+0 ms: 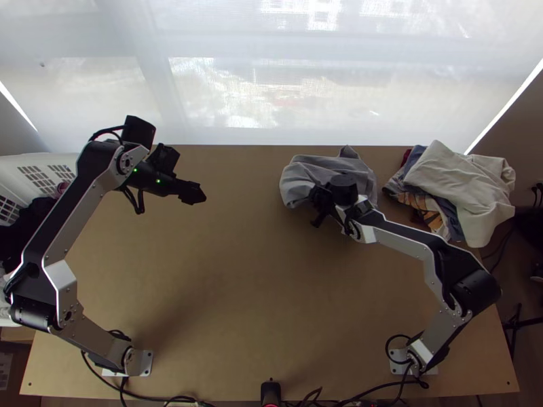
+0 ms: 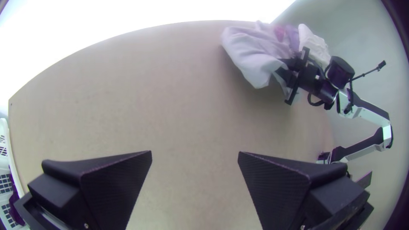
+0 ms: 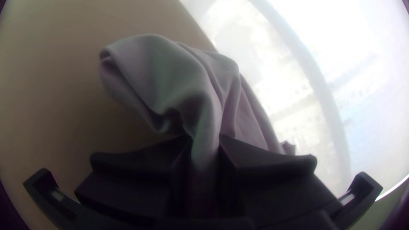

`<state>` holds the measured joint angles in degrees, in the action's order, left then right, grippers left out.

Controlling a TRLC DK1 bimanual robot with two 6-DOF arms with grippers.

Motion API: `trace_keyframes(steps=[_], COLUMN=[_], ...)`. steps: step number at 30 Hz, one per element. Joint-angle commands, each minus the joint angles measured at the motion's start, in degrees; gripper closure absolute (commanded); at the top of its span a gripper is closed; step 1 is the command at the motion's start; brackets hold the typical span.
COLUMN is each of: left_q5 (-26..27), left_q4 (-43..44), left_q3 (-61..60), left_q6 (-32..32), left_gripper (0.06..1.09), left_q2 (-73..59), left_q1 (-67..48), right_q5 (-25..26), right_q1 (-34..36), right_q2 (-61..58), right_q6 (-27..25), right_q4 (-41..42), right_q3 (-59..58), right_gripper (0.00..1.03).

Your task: Fold the t-shirt

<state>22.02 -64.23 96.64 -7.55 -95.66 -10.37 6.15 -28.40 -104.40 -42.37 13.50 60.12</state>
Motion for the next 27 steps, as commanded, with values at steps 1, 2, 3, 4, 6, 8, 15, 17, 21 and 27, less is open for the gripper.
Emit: trace_keyframes(steps=[1,2,3,4,6,8,15,17,21,27], left_q5=[0.0,0.0,0.0,0.0,0.0,-0.1,-0.6,-0.8,-1.0,-1.2], left_q4=[0.0,0.0,0.0,-0.1,-0.3,-0.5,-0.5,-0.5,-0.5,-0.4], left_q3=[0.0,0.0,0.0,0.0,-0.1,-0.3,-2.5,-3.2,-4.4,-6.2], left_q6=[0.6,0.7,0.6,0.7,0.7,0.7,0.6,0.6,0.3,0.2], left_gripper=[0.1,0.1,0.1,0.1,0.1,0.1,0.1,0.1,0.1,0.1], left_q2=[1.2,1.4,1.6,2.0,2.5,3.2,5.8,6.4,7.2,8.4], left_q1=[-0.4,-0.4,-0.4,-0.4,-0.3,-0.2,0.4,0.6,1.1,1.8], right_q5=[-1.2,-1.2,-1.2,-1.3,-1.3,-1.3,-1.2,-1.3,-1.5,-5.0], right_q1=[0.7,0.9,1.1,1.3,1.7,2.3,5.1,6.9,11.4,24.1], right_q2=[10.3,11.5,12.6,13.6,15.7,17.6,23.5,24.9,27.6,29.1], right_q6=[5.3,6.1,6.4,6.9,7.7,8.5,10.5,10.8,11.3,12.0], right_q4=[-6.7,-7.6,-8.7,-9.6,-10.9,-12.3,-14.7,-15.0,-16.1,-17.4], right_q3=[2.9,3.5,4.2,4.9,5.8,6.6,7.6,8.0,10.5,16.3], right_gripper=[1.0,1.0,1.0,1.0,1.0,1.0,1.0,1.0,1.0,1.0])
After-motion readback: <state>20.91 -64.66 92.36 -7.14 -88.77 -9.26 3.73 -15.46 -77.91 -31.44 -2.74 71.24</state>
